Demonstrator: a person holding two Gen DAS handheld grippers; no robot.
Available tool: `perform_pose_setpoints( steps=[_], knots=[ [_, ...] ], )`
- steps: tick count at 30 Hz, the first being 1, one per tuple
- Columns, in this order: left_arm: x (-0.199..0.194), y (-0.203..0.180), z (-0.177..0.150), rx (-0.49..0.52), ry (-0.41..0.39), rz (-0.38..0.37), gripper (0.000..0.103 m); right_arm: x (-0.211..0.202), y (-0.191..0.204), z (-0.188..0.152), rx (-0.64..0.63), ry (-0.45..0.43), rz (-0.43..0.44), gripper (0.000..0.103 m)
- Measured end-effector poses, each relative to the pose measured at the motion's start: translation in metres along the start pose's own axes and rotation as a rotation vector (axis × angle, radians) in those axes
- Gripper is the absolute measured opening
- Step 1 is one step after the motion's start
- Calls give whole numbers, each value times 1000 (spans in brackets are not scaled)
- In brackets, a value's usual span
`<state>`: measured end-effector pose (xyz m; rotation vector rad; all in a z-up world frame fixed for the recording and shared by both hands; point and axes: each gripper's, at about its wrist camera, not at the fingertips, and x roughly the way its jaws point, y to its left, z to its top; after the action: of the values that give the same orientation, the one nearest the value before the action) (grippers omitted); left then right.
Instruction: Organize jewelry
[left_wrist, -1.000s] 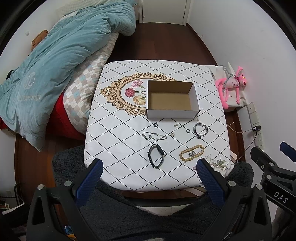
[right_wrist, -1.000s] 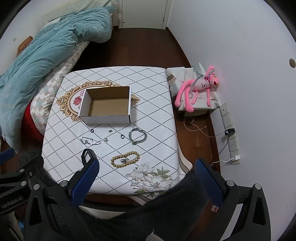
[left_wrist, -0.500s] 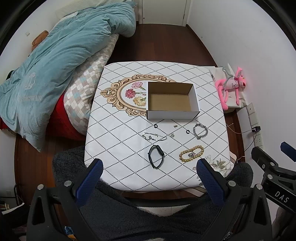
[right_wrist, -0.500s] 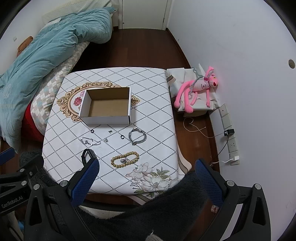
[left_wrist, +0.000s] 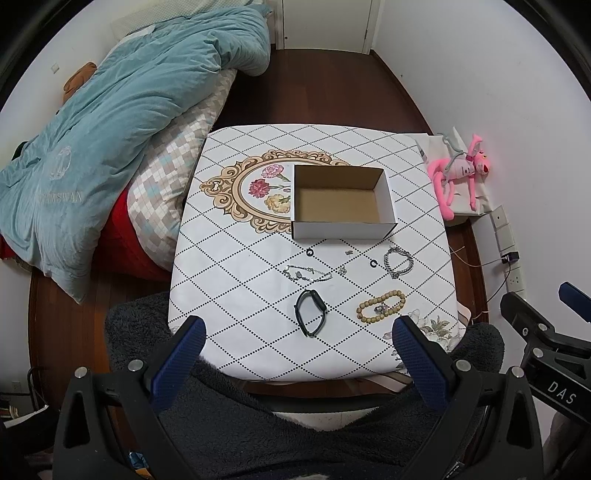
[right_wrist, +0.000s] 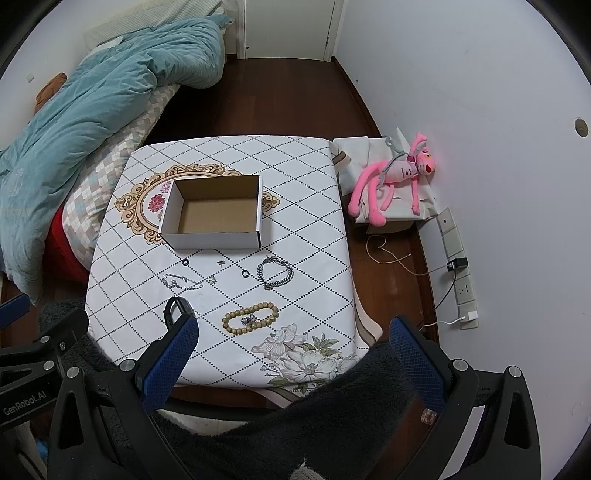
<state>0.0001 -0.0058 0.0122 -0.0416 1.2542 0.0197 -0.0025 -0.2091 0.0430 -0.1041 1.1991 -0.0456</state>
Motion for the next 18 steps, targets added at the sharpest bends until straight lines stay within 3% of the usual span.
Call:
perform_pose_setpoints(
  steps=[18],
  knots=[
    [-4, -3, 4, 2, -5, -2, 103, -7, -4, 2, -3, -4, 1, 103]
  ],
)
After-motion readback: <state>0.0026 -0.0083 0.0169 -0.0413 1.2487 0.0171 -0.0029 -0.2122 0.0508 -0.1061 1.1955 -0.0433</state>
